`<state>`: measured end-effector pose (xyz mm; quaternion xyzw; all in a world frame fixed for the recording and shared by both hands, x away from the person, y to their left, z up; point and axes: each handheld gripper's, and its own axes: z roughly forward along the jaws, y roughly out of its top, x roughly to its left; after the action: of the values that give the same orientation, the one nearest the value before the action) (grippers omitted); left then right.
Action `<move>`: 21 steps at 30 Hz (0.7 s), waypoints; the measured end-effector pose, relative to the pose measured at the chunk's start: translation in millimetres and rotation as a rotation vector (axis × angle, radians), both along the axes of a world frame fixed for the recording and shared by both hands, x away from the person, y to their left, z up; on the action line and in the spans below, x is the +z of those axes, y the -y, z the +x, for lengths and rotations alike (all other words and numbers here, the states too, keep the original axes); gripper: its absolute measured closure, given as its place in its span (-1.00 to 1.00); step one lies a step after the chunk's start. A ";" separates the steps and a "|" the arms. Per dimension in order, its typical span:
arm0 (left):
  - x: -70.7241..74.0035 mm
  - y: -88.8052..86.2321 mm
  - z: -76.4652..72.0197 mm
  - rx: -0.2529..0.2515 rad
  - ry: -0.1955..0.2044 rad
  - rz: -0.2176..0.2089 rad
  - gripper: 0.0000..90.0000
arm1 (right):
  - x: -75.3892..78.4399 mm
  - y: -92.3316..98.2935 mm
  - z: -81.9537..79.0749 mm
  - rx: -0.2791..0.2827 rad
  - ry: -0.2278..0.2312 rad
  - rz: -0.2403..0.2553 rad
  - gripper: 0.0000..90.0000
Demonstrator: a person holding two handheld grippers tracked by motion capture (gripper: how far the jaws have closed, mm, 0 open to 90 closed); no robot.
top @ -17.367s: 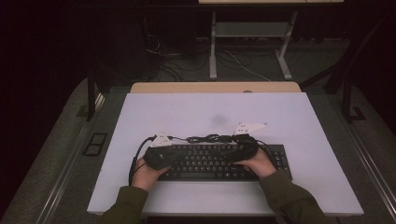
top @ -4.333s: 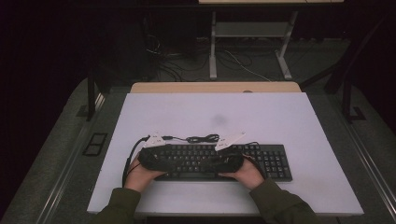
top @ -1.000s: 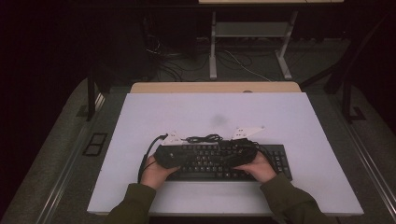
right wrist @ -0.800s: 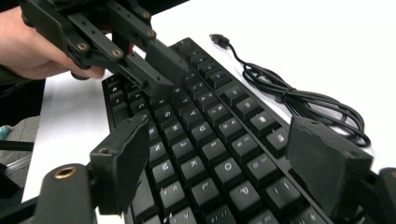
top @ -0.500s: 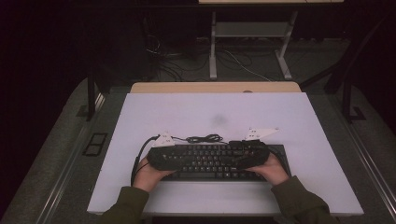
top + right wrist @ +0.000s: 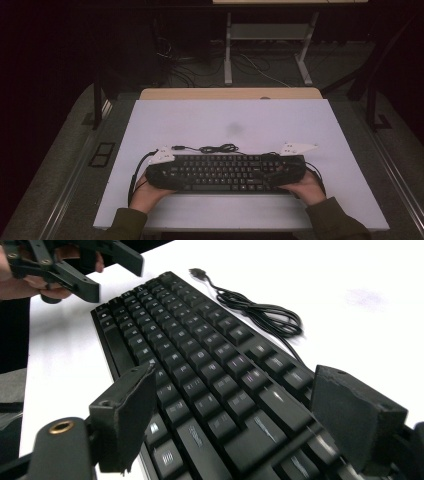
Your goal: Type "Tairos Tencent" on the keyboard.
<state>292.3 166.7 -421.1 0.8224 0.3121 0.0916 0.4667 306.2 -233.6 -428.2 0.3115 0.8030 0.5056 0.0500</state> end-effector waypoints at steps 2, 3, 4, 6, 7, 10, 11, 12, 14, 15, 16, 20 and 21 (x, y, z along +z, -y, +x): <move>-0.2 -3.7 -2.5 0.009 0.002 -0.005 -0.59 | -0.6 7.7 -3.3 -0.016 -0.002 -0.001 -0.59; -0.5 -5.6 -3.5 0.011 0.003 -0.006 -0.60 | -1.0 11.7 -5.1 -0.025 -0.003 0.000 -0.59; -0.8 -7.2 -4.5 0.013 0.002 -0.007 -0.62 | -1.6 15.7 -6.6 -0.032 -0.002 0.002 -0.59; -1.5 -10.1 -6.6 0.022 0.003 -0.011 -0.64 | -2.6 23.8 -10.3 -0.046 -0.004 0.000 -0.59; -1.8 -11.7 -7.2 0.024 0.006 -0.012 -0.65 | -3.3 27.9 -11.8 -0.053 -0.004 -0.001 -0.59; -1.9 -15.2 -9.6 0.033 0.009 -0.015 -0.68 | -4.8 39.4 -16.5 -0.072 -0.009 0.002 -0.59; -2.0 -16.1 -10.4 0.035 0.010 -0.017 -0.69 | -5.3 42.8 -18.1 -0.078 -0.009 0.004 -0.59; -2.1 -17.0 -11.0 0.035 0.011 -0.015 -0.69 | -5.6 46.1 -19.6 -0.083 -0.011 0.003 -0.59; -2.4 -18.3 -12.2 0.039 0.013 -0.015 -0.70 | -6.5 51.8 -22.3 -0.090 -0.011 0.003 -0.59; -2.5 -18.7 -12.9 0.042 0.013 -0.017 -0.71 | -7.2 54.2 -23.8 -0.097 -0.013 0.003 -0.59; -2.5 -19.0 -13.3 0.043 0.015 -0.017 -0.71 | -7.8 56.7 -25.1 -0.101 -0.014 0.000 -0.59; -2.4 -19.2 -14.4 0.044 0.020 -0.018 -0.76 | -10.7 66.4 -29.8 -0.112 -0.016 -0.011 -0.59; -2.4 -18.9 -14.8 0.043 0.020 -0.015 -0.78 | -11.2 68.8 -31.0 -0.118 -0.013 -0.015 -0.59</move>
<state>277.5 185.6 -423.5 0.8111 0.3259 0.1076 0.4737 275.3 -302.4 -439.4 0.3614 0.7873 0.4936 0.0767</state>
